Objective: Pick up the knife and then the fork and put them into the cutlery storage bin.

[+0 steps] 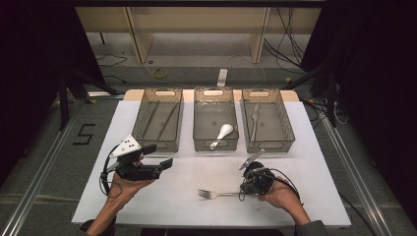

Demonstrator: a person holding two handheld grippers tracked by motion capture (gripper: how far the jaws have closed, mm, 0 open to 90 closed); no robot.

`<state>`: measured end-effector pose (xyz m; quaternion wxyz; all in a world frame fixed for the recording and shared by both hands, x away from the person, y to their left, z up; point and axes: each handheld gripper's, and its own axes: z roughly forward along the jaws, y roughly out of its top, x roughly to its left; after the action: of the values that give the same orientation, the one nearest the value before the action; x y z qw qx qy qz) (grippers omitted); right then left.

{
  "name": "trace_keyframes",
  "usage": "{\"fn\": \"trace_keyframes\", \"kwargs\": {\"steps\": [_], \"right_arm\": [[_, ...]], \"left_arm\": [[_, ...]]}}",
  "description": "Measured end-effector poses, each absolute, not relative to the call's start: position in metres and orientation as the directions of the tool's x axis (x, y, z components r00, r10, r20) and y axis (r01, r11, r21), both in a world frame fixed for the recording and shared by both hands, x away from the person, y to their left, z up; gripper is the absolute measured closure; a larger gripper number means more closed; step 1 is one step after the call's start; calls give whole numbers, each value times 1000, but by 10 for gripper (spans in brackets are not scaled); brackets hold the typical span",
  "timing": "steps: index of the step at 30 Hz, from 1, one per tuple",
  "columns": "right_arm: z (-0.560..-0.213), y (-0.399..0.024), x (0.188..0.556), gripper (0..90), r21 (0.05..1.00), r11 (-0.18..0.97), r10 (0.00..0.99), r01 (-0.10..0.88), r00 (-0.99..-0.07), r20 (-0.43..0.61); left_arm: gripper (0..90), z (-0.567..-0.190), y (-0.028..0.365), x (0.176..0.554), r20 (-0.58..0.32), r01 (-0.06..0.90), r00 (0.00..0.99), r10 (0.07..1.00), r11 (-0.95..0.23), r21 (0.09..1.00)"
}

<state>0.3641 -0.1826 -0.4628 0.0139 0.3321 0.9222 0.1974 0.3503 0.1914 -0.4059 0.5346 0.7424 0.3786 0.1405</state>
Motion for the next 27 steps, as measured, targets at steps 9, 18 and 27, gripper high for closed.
{"fn": "trace_keyframes", "kwargs": {"steps": [9, 18, 27], "right_arm": [[-451, -177, 356, 756, 382, 726, 578, 572, -809, 113], [-448, -155, 350, 556, 347, 778, 529, 524, -844, 87], [-452, -147, 353, 585, 319, 803, 508, 504, -858, 77]], "left_arm": [[151, -406, 191, 350, -195, 412, 673, 713, -142, 900], [151, -407, 191, 351, -197, 415, 669, 716, -141, 899], [151, -407, 191, 350, -195, 414, 670, 716, -143, 899]]}}
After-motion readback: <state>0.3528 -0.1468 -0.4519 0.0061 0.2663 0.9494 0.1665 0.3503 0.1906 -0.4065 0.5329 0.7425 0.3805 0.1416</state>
